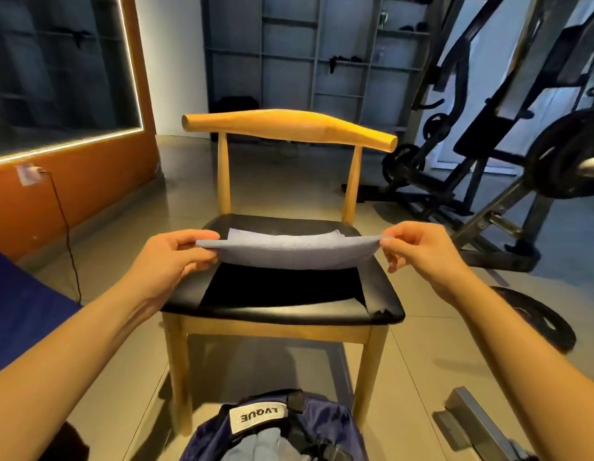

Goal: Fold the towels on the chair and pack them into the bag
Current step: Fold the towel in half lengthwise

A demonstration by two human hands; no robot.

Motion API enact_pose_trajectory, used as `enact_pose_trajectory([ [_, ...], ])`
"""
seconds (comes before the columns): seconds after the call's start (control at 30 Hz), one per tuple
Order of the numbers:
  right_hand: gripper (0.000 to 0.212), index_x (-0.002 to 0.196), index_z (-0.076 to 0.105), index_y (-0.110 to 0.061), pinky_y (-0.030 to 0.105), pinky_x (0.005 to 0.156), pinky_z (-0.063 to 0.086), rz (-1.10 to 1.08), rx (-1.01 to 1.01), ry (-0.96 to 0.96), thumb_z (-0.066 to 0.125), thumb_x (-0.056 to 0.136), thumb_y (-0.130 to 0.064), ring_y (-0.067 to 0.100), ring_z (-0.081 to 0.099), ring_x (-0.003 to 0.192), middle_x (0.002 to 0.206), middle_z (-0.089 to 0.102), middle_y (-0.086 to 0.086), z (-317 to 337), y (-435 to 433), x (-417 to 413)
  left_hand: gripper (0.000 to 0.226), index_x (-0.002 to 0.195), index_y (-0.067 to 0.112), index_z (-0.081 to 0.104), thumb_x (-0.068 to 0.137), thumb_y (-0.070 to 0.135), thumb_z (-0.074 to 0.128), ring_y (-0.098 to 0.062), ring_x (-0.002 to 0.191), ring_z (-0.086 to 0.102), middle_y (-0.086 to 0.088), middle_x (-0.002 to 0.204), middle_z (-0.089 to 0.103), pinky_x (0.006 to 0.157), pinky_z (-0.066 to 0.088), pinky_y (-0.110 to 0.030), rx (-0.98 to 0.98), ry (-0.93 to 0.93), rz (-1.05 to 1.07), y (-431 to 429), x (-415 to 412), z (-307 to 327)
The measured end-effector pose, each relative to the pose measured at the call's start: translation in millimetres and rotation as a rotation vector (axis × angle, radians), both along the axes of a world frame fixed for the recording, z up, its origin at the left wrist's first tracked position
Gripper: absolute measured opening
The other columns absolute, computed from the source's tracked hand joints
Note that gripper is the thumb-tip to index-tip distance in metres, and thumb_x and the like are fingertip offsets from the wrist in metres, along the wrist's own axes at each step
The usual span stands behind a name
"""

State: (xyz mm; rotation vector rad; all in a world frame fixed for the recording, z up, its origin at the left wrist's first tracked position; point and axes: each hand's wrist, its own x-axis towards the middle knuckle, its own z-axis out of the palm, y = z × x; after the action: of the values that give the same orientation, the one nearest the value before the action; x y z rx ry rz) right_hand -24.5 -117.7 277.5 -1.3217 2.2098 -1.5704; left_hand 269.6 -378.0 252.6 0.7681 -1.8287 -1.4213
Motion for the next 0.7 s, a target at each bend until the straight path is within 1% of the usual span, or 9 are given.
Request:
enact_pose_trajectory([
  [0.07, 0.01, 0.094, 0.075, -0.007, 0.027, 0.057, 0.053, -0.036, -0.091, -0.005, 0.068, 0.096, -0.014, 0.025, 0.059, 0.061, 0.075, 0.065, 0.023, 11.0, -7.0, 0.1, 0.014, 0.1, 0.017, 0.076, 0.098, 0.012, 0.064, -0.017, 0.074, 0.071, -0.001, 0.078, 0.075, 0.064, 0.057, -0.017, -0.03, 0.064, 0.006, -6.9, -6.0, 14.7],
  [0.13, 0.01, 0.095, 0.076, -0.011, 0.028, 0.052, 0.044, -0.077, -0.155, -0.01, 0.068, 0.096, -0.017, 0.02, 0.051, 0.058, 0.073, 0.062, 0.02, 26.0, -16.7, -3.1, 0.014, 0.094, 0.016, 0.076, 0.099, 0.022, 0.064, -0.014, 0.063, 0.059, -0.002, 0.066, 0.066, 0.057, 0.05, -0.019, -0.052, 0.112, 0.024, -17.3, -15.2, 34.3],
  [0.2, 0.011, 0.099, 0.076, -0.012, 0.024, 0.049, 0.037, -0.097, -0.207, -0.032, 0.067, 0.097, -0.019, 0.014, 0.047, 0.057, 0.071, 0.062, 0.008, 44.4, -28.6, -7.9, 0.017, 0.095, 0.017, 0.076, 0.099, 0.029, 0.064, -0.009, 0.059, 0.049, 0.001, 0.064, 0.057, 0.059, 0.042, -0.022, -0.065, 0.153, 0.06, -27.6, -27.7, 57.4],
  [0.27, 0.015, 0.103, 0.074, -0.008, 0.021, 0.048, 0.038, -0.089, -0.261, -0.074, 0.064, 0.1, -0.02, 0.011, 0.048, 0.055, 0.066, 0.062, -0.003, 67.1, -42.3, -14.9, 0.018, 0.099, 0.02, 0.074, 0.099, 0.034, 0.063, -0.007, 0.062, 0.048, 0.003, 0.069, 0.057, 0.063, 0.041, -0.022, -0.07, 0.202, 0.101, -37.8, -42.6, 81.0],
  [0.37, 0.018, 0.106, 0.071, -0.005, 0.023, 0.043, 0.041, -0.1, -0.308, -0.139, 0.061, 0.102, -0.019, 0.011, 0.047, 0.046, 0.061, 0.061, -0.003, 101.1, -70.7, -29.3, 0.024, 0.103, 0.019, 0.073, 0.098, 0.041, 0.063, -0.008, 0.065, 0.05, 0.004, 0.07, 0.058, 0.069, 0.046, -0.023, -0.034, 0.266, 0.114, -58.2, -66.2, 110.2],
  [0.5, 0.02, 0.107, 0.072, -0.004, 0.024, 0.042, 0.041, -0.24, -0.277, -0.19, 0.065, 0.1, -0.022, 0.012, 0.048, 0.048, 0.075, 0.063, 0.01, 123.3, -117.4, -60.9, 0.021, 0.089, 0.016, 0.069, 0.1, 0.033, 0.064, -0.009, 0.057, 0.046, 0.003, 0.063, 0.055, 0.061, 0.042, -0.022, 0.015, 0.225, 0.118, -91.8, -103.9, 135.5],
  [0.57, 0.023, 0.107, 0.07, -0.001, 0.024, 0.042, 0.043, -0.304, -0.21, -0.221, 0.065, 0.1, -0.022, 0.014, 0.051, 0.05, 0.08, 0.064, 0.013, 131.0, -136.0, -73.5, 0.016, 0.093, 0.016, 0.066, 0.103, 0.026, 0.059, -0.011, 0.058, 0.05, 0.0, 0.067, 0.059, 0.058, 0.041, -0.022, 0.04, 0.132, 0.096, -105.0, -122.2, 145.4],
  [0.63, 0.021, 0.109, 0.066, 0.001, 0.026, 0.041, 0.052, -0.33, -0.167, -0.246, 0.065, 0.1, -0.018, 0.018, 0.059, 0.052, 0.089, 0.067, 0.015, 141.4, -148.8, -80.2, 0.013, 0.102, 0.014, 0.064, 0.106, 0.022, 0.054, -0.012, 0.06, 0.058, -0.003, 0.071, 0.065, 0.058, 0.046, -0.022, 0.066, 0.063, 0.059, -115.0, -136.8, 156.5],
  [0.7, 0.013, 0.11, 0.064, -0.002, 0.029, 0.045, 0.058, -0.282, -0.219, -0.29, 0.063, 0.1, -0.01, 0.024, 0.066, 0.057, 0.091, 0.066, 0.016, 153.5, -154.8, -82.5, 0.015, 0.097, 0.013, 0.062, 0.106, 0.02, 0.052, -0.007, 0.051, 0.062, 0.001, 0.057, 0.069, 0.052, 0.051, -0.018, 0.08, 0.098, 0.064, -123.2, -146.9, 168.9],
])
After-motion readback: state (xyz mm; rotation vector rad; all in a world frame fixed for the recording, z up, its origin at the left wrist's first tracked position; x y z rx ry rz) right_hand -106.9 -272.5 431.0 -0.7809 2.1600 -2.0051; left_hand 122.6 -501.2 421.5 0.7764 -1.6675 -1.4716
